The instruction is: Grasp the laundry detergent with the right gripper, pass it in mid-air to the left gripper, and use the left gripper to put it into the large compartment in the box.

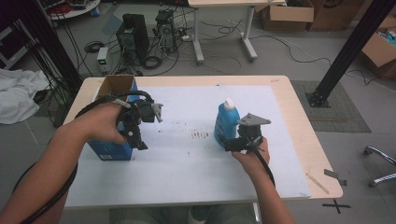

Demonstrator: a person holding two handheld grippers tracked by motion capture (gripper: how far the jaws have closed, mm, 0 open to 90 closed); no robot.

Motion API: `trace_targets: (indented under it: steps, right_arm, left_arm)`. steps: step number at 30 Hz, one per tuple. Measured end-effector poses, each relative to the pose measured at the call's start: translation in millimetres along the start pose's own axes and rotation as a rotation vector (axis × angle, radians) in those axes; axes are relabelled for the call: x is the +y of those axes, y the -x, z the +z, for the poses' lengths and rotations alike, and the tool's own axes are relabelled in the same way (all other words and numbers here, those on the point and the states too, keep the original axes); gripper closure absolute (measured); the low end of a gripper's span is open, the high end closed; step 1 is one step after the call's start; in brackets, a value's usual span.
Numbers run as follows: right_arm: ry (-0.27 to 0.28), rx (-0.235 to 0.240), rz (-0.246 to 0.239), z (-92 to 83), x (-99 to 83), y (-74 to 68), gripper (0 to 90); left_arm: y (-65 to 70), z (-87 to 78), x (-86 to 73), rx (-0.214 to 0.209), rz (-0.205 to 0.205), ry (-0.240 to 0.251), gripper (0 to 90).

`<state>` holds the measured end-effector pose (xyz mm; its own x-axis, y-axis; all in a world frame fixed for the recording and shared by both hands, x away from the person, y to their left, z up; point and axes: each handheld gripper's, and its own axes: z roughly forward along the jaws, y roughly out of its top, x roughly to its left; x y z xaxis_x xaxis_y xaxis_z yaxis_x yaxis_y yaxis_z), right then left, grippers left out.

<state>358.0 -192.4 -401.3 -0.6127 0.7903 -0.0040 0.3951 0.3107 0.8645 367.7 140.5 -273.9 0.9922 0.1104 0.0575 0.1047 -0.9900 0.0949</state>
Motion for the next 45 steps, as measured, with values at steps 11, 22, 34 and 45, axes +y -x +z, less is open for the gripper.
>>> trace_targets:
  steps: [11,22,34,45]
  right_arm:
    - [0.084,-0.059,0.043,16.1,-10.2,0.4,0.0]
    - [0.109,-0.096,0.04,28.7,-14.3,-4.1,1.0]
    - [0.134,-0.096,0.01,31.5,-16.0,-8.5,15.0]
    - [0.135,-0.082,0.01,30.8,-19.6,-8.3,21.5]
  left_arm:
    - [1.7,1.3,3.6,-0.001,0.016,-0.005,0.1]
    - [6.7,-4.6,-0.7,0.014,0.014,-0.005,0.1]
    - [9.4,-6.5,-3.4,0.019,0.015,-0.017,0.1]
    - [10.9,-7.0,0.8,0.018,0.026,-0.02,0.1]
